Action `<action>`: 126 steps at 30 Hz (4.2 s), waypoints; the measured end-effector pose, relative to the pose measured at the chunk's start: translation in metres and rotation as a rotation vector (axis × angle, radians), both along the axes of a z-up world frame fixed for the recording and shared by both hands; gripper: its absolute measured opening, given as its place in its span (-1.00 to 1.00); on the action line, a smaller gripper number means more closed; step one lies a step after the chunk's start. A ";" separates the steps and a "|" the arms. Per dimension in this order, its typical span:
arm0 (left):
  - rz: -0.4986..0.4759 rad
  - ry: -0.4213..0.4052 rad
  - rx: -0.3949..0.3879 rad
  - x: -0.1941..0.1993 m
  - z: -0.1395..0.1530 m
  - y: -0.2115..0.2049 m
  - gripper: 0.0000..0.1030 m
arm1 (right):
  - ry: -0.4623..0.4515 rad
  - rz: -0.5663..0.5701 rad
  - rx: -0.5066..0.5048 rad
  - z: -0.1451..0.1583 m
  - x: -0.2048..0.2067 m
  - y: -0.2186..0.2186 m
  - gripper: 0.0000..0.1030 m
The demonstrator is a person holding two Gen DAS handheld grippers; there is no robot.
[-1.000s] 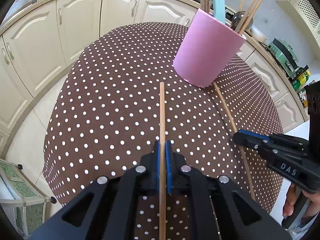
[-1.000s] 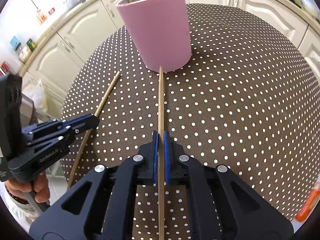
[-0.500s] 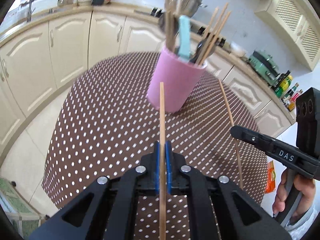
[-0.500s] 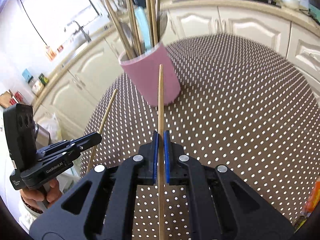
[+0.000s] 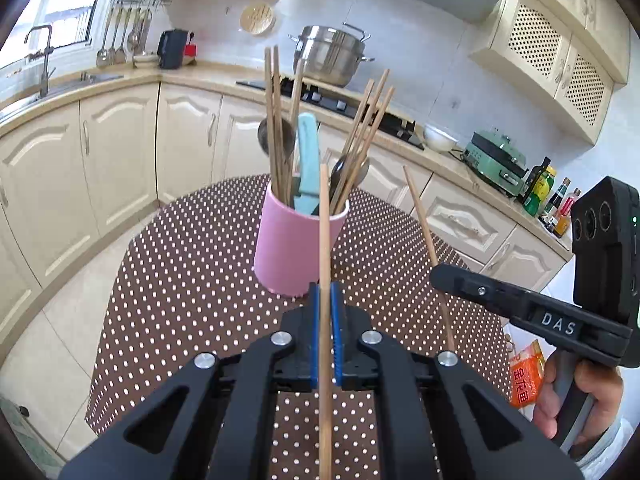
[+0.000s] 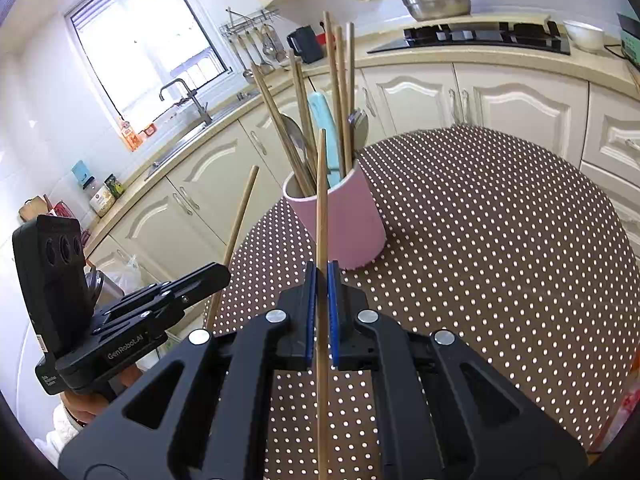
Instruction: Organize utensils
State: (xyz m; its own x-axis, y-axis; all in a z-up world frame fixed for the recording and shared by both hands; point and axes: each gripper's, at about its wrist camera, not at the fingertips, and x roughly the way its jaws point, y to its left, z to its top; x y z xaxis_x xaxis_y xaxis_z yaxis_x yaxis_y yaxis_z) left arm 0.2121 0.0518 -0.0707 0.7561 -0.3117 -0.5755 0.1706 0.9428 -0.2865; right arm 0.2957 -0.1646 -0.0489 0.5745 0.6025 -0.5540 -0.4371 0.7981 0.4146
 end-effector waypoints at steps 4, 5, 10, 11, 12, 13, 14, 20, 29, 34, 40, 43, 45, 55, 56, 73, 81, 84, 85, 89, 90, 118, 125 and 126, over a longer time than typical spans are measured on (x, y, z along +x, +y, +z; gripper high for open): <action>-0.002 -0.023 0.002 0.005 0.006 -0.001 -0.89 | -0.029 0.001 0.006 0.008 0.000 0.005 -0.88; -0.003 -0.026 -0.002 0.007 0.007 -0.001 -0.89 | -0.033 0.002 0.010 0.010 0.002 0.008 -0.88; -0.012 -0.052 -0.012 0.018 0.012 -0.001 -0.89 | -0.070 0.002 0.024 0.019 0.010 0.016 -0.88; -0.014 -0.060 -0.014 0.020 0.014 -0.001 -0.89 | -0.074 0.004 0.026 0.019 0.012 0.018 -0.88; -0.014 -0.066 -0.015 0.022 0.016 -0.001 -0.89 | -0.082 0.005 0.032 0.021 0.014 0.019 -0.88; -0.015 -0.070 -0.016 0.024 0.018 -0.001 -0.89 | -0.091 0.007 0.034 0.024 0.016 0.020 -0.88; -0.017 -0.078 -0.020 0.028 0.020 -0.001 -0.89 | -0.096 0.008 0.036 0.025 0.017 0.022 -0.88; -0.008 -0.132 -0.043 0.050 0.038 0.001 -0.89 | -0.142 0.015 0.053 0.040 0.033 0.029 -0.88; -0.025 -0.237 -0.099 0.082 0.058 0.002 -0.89 | -0.231 -0.008 0.085 0.063 0.057 0.040 -0.88; -0.016 -0.325 -0.132 0.094 0.063 0.003 -0.89 | -0.303 -0.037 0.075 0.076 0.065 0.049 -0.88; 0.018 -0.462 -0.176 0.098 0.064 0.006 -0.89 | -0.408 -0.079 0.108 0.079 0.072 0.053 -0.88; 0.038 -0.547 -0.160 0.102 0.064 0.003 -0.89 | -0.491 -0.110 0.127 0.077 0.075 0.059 -0.88; 0.053 -0.570 -0.158 0.107 0.062 0.002 -0.89 | -0.520 -0.124 0.145 0.075 0.078 0.060 -0.88; 0.097 -0.628 -0.133 0.133 0.042 0.004 -0.89 | -0.546 -0.138 0.170 0.046 0.109 0.068 -0.88; 0.101 -0.626 -0.135 0.134 0.039 0.005 -0.89 | -0.544 -0.137 0.173 0.043 0.111 0.067 -0.88; 0.088 -0.518 -0.040 0.103 0.003 0.012 -0.89 | -0.550 -0.113 0.064 0.022 0.079 0.062 -0.88; 0.047 -0.473 0.022 0.078 -0.004 0.002 -0.89 | -0.509 -0.114 0.021 0.006 0.065 0.058 -0.88; 0.036 -0.460 0.038 0.073 -0.006 -0.001 -0.89 | -0.496 -0.118 0.014 0.004 0.062 0.056 -0.88; 0.034 -0.453 0.038 0.071 -0.006 -0.001 -0.89 | -0.491 -0.118 0.011 0.003 0.061 0.056 -0.88; 0.029 -0.426 0.055 0.069 -0.009 -0.002 -0.89 | -0.478 -0.112 -0.016 -0.002 0.058 0.059 -0.88; 0.029 -0.422 0.059 0.068 -0.009 -0.003 -0.89 | -0.475 -0.112 -0.025 -0.003 0.058 0.060 -0.88; 0.188 -0.331 0.132 -0.013 0.032 0.024 0.44 | -0.427 -0.192 -0.017 0.013 0.003 0.043 -0.48; 0.242 -0.306 0.260 -0.051 0.053 0.017 0.49 | -0.454 -0.228 -0.014 0.033 -0.063 0.036 0.06; 0.247 -0.318 0.265 -0.061 0.059 0.016 0.51 | -0.459 -0.224 -0.022 0.036 -0.074 0.037 0.06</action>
